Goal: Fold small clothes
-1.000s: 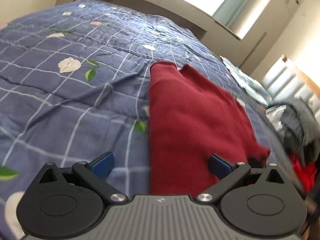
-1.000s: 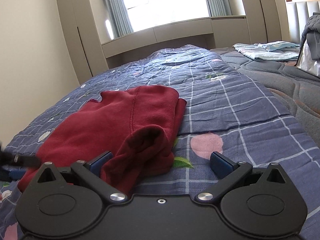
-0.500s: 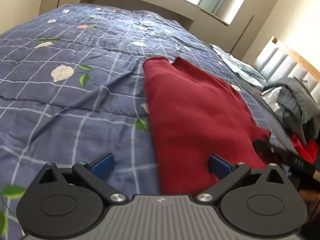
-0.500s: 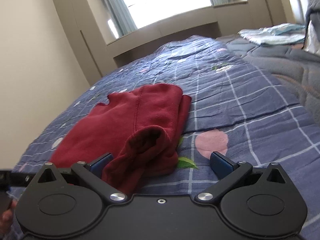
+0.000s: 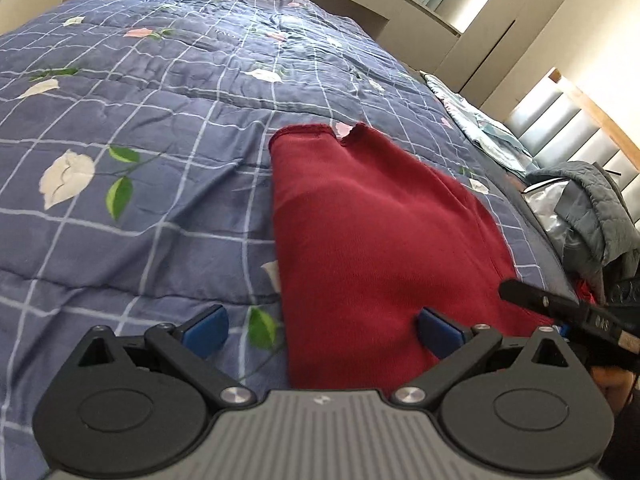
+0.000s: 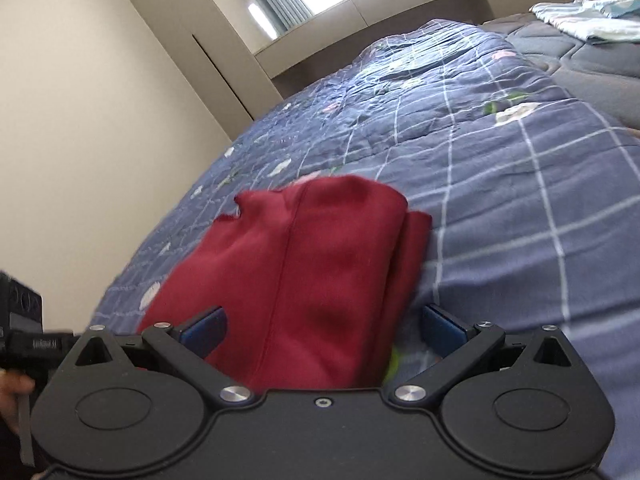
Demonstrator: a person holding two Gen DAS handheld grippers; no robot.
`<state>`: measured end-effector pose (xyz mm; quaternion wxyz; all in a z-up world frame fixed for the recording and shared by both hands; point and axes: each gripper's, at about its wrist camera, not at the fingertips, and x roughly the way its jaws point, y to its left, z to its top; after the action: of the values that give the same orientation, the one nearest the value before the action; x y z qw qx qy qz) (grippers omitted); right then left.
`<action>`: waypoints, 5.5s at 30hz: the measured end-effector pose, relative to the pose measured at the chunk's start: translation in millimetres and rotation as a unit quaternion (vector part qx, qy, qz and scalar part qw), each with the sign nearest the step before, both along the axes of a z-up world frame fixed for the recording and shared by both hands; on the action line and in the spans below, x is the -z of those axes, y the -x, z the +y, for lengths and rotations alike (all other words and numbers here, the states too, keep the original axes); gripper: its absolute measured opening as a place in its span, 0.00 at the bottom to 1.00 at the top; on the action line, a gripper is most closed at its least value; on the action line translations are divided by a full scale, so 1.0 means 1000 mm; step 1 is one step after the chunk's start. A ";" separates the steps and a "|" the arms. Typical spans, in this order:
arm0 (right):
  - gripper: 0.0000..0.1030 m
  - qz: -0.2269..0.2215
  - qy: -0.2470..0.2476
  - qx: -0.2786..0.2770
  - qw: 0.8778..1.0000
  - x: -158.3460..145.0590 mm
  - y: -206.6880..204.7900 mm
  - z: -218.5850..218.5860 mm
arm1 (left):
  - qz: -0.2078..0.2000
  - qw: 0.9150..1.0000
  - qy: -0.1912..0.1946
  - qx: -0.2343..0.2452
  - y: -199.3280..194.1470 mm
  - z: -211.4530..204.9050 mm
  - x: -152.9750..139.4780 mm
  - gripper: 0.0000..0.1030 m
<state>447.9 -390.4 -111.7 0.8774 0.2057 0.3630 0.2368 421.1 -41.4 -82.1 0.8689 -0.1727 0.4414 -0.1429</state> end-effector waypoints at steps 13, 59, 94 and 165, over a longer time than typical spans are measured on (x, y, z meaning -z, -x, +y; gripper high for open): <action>0.92 -0.032 0.016 0.022 0.999 -0.001 0.005 0.007 | -0.005 1.000 -0.011 0.016 -0.010 -0.007 -0.002 1.00; 0.33 -0.092 0.121 -0.061 0.986 -0.052 0.027 0.253 | -0.022 0.993 -0.062 -0.103 0.062 0.162 -0.053 0.34; 0.99 -0.293 0.131 -0.010 0.947 -0.182 0.292 0.188 | -0.208 0.949 -0.149 -0.183 0.291 0.104 -0.168 1.00; 1.00 -0.265 0.179 0.070 0.945 -0.074 0.419 0.180 | -0.197 0.937 -0.187 -0.219 0.417 0.066 -0.070 1.00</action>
<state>29.0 -210.2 -37.8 0.9786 0.0000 0.1387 0.1517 4.2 25.1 -11.9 0.9647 -0.0677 0.2317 0.1053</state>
